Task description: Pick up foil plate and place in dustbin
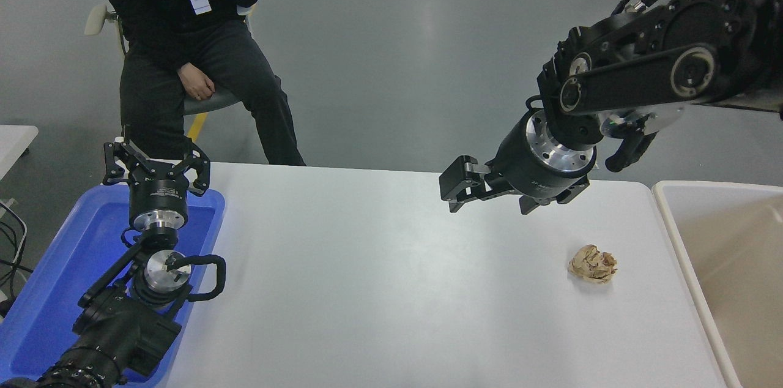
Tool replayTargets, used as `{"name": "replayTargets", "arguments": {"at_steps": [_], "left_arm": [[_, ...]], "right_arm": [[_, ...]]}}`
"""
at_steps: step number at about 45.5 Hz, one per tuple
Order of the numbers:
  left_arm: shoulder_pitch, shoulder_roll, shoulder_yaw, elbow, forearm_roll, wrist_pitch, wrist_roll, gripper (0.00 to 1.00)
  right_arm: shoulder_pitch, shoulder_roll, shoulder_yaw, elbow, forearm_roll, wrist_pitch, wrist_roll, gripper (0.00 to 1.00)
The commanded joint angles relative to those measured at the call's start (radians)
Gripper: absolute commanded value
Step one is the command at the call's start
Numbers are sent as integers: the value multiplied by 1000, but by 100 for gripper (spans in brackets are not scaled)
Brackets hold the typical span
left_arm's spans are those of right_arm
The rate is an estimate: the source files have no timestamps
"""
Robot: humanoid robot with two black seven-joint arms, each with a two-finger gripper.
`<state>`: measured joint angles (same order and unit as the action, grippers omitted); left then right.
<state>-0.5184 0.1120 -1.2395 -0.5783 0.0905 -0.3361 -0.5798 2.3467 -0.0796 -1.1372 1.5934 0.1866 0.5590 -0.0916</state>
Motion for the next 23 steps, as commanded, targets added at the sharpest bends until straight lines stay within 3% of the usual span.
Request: {"name": "replayTargets", "arguments": {"at_steps": [1,13,23], "left_arm": [[0,0,0,0,0,0,0,99],[0,0,0,0,0,0,0,99],[0,0,0,0,0,0,0,99]], "right_arm": [[11,-15,-45,-6,-27,104,-8,100],[25,-17,-55,-4,-4,179,-3,100],[22,-11,-53,-9,2,154,3,100]]}}
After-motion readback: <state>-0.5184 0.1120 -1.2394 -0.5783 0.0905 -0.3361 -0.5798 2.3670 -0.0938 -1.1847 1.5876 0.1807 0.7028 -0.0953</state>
